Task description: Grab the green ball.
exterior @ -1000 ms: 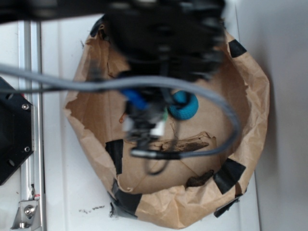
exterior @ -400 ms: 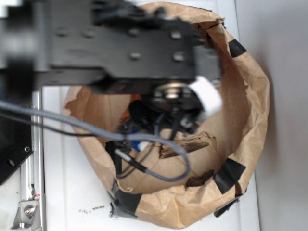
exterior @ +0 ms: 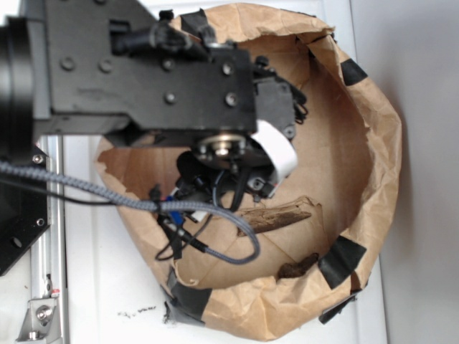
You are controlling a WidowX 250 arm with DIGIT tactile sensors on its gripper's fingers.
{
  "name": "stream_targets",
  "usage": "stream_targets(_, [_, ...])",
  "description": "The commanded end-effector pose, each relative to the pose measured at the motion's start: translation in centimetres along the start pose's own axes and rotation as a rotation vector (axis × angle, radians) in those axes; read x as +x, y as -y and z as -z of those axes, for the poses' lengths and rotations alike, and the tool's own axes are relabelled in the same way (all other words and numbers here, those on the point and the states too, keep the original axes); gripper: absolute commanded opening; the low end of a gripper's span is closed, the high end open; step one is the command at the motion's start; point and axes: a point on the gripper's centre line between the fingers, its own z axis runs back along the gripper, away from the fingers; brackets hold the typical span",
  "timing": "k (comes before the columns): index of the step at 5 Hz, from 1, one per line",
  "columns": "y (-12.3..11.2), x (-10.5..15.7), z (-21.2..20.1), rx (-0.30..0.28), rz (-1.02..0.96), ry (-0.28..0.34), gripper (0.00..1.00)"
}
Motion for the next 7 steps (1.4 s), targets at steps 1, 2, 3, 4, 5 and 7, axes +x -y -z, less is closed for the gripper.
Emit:
stream_targets(1, [2.3, 0.9, 0.6, -0.009, -0.021, 0.04, 1.0])
stream_targets(2, [1.6, 1.0, 1.5, -0.03, -0.088, 0.09, 1.0])
stream_targets(3, [1.1, 1.1, 3.0, -0.044, -0.093, 0.108, 1.0])
stream_targets(4, [1.2, 1.3, 4.0, -0.053, -0.08, 0.083, 1.0])
stream_targets(5, [1.2, 1.3, 4.3, -0.049, -0.075, 0.077, 1.0])
stream_targets(7, [1.9, 0.4, 5.1, -0.043, -0.09, 0.064, 1.0])
